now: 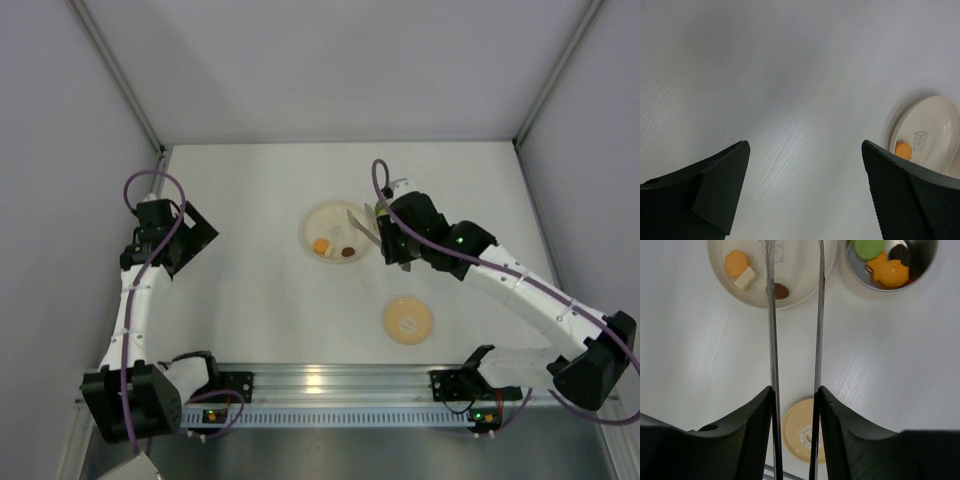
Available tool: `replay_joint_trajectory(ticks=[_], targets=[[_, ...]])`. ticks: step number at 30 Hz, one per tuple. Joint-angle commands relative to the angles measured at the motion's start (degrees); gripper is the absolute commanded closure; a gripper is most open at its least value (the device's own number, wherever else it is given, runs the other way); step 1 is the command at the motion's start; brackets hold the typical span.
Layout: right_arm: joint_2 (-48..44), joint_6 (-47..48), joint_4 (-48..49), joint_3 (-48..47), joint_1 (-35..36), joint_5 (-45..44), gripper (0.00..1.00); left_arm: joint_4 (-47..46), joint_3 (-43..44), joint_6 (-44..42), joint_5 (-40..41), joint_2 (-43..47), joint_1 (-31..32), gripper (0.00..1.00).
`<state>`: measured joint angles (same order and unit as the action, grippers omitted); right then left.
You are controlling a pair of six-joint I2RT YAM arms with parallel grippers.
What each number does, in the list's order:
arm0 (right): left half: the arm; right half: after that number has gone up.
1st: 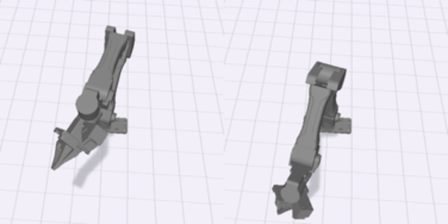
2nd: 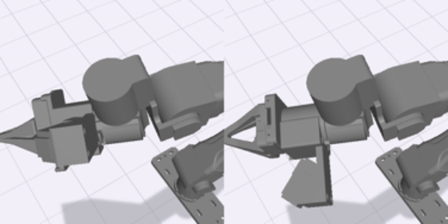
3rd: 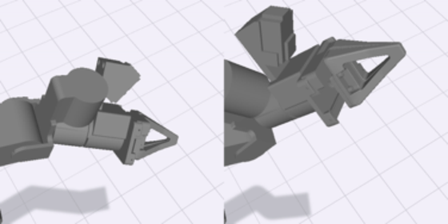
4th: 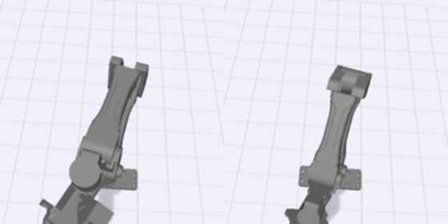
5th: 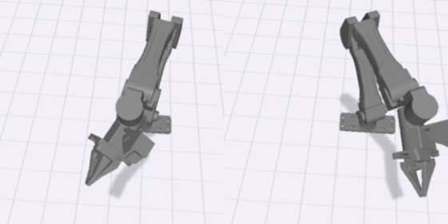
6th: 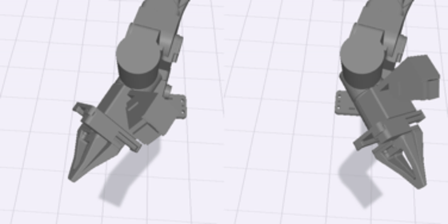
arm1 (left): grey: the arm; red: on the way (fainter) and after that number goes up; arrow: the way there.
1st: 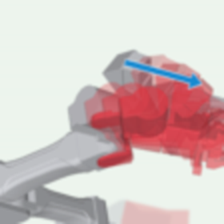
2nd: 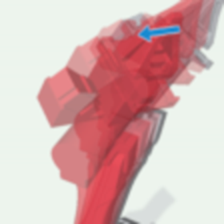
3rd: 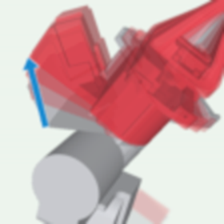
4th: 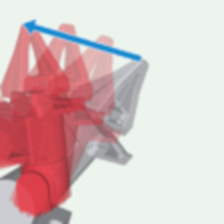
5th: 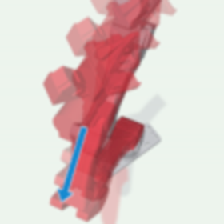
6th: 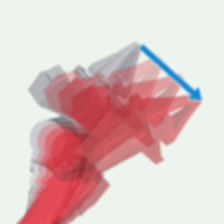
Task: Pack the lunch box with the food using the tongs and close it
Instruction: Place the fake food in the packing box, then pick up the fake food from the plate.
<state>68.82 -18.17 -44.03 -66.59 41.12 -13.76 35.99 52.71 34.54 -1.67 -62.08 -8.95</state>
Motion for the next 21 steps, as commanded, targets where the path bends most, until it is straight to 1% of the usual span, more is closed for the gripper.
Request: replay_joint_trajectory(ticks=[1,4,12,18,21], targets=[[2.19,-2.13,0.79,-2.93,5.89,-0.92,0.60,-2.33,-0.59,-0.53,0.18,0.65,0.16,0.01],[4.22,-3.36,1.75,-2.50,9.32,-0.92,0.60,-2.33,-0.68,-0.53,0.35,0.74,0.25,0.01],[7.20,-5.73,3.60,-1.18,14.33,-0.48,0.61,-2.33,-0.59,-0.53,0.35,0.82,0.16,0.01],[9.58,-6.00,4.83,-0.91,15.04,-0.04,0.61,-2.33,-0.68,-0.53,0.18,0.82,0.16,0.01],[10.46,-6.08,5.01,-1.18,15.04,-1.18,0.61,-2.24,-0.68,-0.53,0.35,0.82,0.16,0.02]])
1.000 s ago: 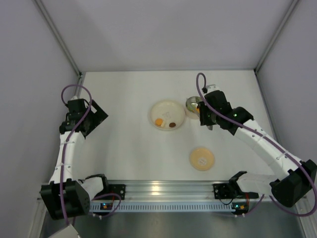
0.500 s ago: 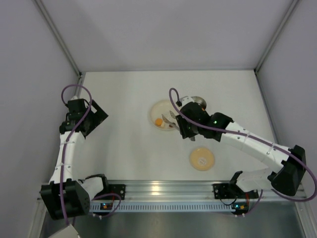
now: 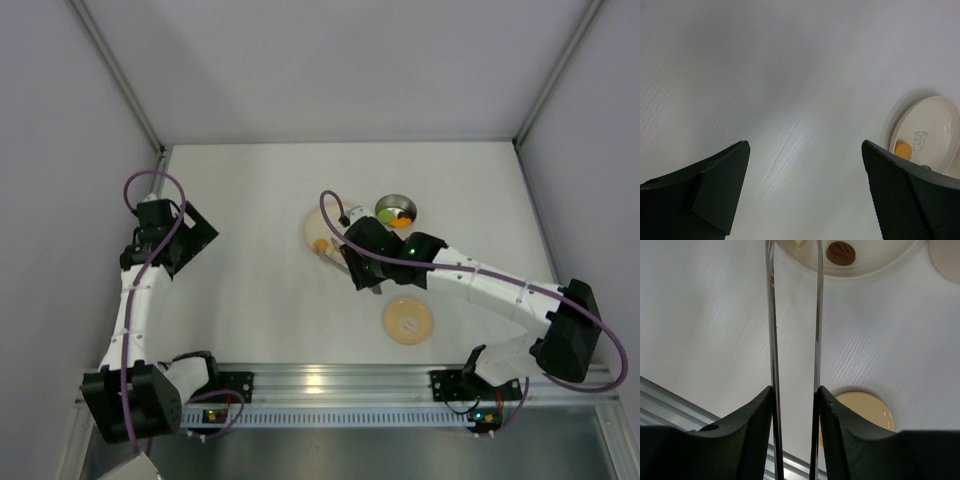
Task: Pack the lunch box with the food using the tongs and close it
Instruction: Pick up the fake food from the plate.
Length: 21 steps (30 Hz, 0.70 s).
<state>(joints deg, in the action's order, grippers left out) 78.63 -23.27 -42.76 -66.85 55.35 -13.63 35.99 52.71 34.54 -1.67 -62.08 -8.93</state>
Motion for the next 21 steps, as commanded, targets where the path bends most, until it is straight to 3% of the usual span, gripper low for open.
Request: replay_joint_trajectory(ticks=[1,21], targets=[[0.82,-1.08,3.83,-1.00,0.72,-1.57,0.61,-2.32,-0.68,-0.62,0.27,0.82,0.14,0.01],[4.69,-0.73,5.06,-2.41,-0.86,-1.93,0.66,-2.24,-0.59,-0.53,0.27,0.91,0.14,0.01]])
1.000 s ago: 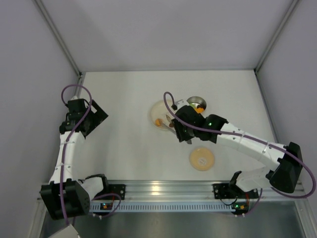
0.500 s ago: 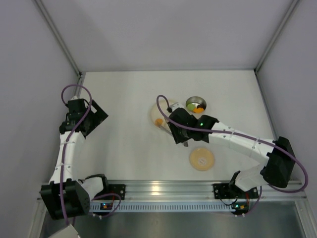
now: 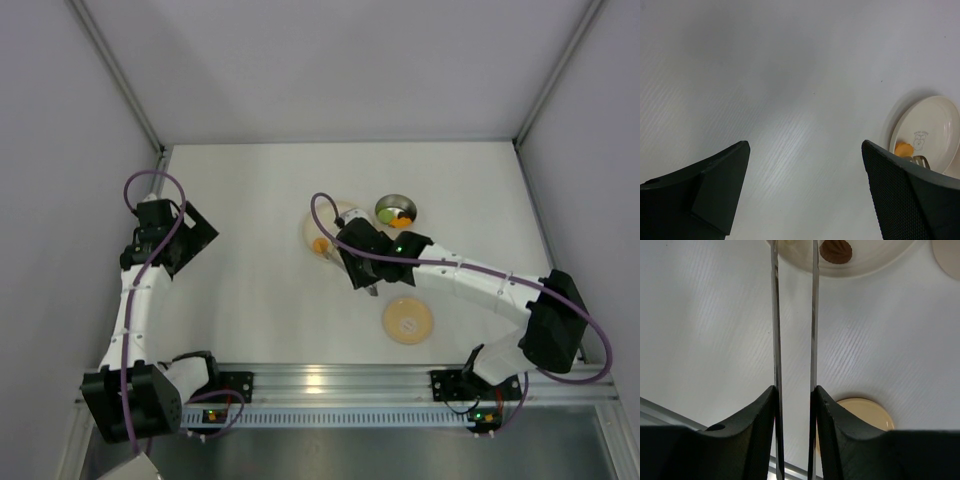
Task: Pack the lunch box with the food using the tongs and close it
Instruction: Pick up the fake food from the plate.
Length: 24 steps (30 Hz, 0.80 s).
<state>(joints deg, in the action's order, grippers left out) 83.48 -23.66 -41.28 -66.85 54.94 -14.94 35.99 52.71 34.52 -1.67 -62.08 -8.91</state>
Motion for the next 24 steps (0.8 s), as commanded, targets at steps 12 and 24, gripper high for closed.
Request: replay_joint_trajectory(ticks=[12,24], targets=[[-4.03,0.63,1.46,-3.02,-2.64,-1.85,0.75,-2.24,-0.68,-0.51,0.27,0.91,0.12,0.01],[-6.14,2.48,-0.12,-5.66,-6.86,-3.08,0.75,-2.33,-0.68,-0.51,0.09,0.91,0.21,0.01]])
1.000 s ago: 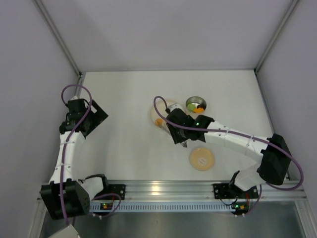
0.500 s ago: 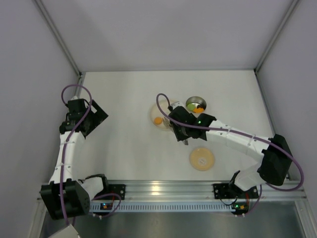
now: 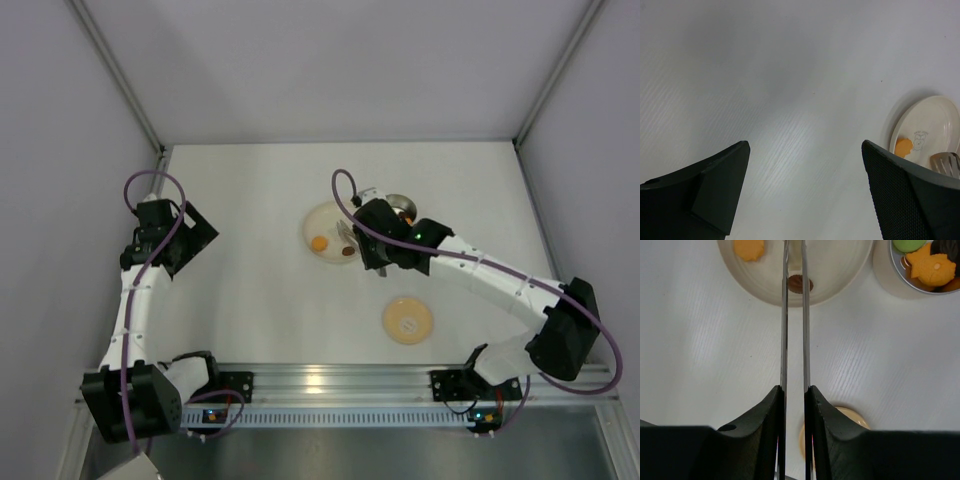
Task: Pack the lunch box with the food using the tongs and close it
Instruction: Pick up the fake food from the plate, then place the fake food in the packing box.
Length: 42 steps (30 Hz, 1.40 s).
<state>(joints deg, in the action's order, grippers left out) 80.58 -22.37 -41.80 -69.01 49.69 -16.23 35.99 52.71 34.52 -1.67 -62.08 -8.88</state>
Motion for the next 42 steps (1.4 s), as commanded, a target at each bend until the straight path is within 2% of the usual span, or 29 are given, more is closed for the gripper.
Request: replay_joint_trajectory(ticks=[1,13,19,23,34,38,42], targets=[[-3.41,1.36,0.14,-3.76,-2.75,-2.14,0.75,-2.33,-0.68,-0.51,0.09,0.91,0.18,0.02],[-9.82,4.26,-1.18,-1.48,-14.79,-1.88,0.75,-2.41,-0.59,-0.51,-0.09,0.74,0.18,0.01],[-10.79,4.88,-0.65,0.28,-17.43,-0.82,0.74,-2.41,-0.59,-0.51,-0.08,0.65,0.18,0.01],[-10.88,4.97,-0.56,0.98,-18.23,-0.91,0.66,-2.33,-0.59,-0.60,0.18,0.65,0.18,0.01],[-12.20,5.32,-1.00,0.46,-18.58,1.99,0.65,-2.32,-0.68,-0.51,0.27,0.74,0.18,0.02],[-13.07,4.97,-1.79,0.19,-16.74,3.74,0.64,-2.41,-0.68,-0.51,0.18,0.56,0.18,0.02],[-13.17,3.92,-2.14,0.90,-11.92,3.75,0.63,-2.33,-0.68,-0.42,0.18,0.65,0.18,0.02]])
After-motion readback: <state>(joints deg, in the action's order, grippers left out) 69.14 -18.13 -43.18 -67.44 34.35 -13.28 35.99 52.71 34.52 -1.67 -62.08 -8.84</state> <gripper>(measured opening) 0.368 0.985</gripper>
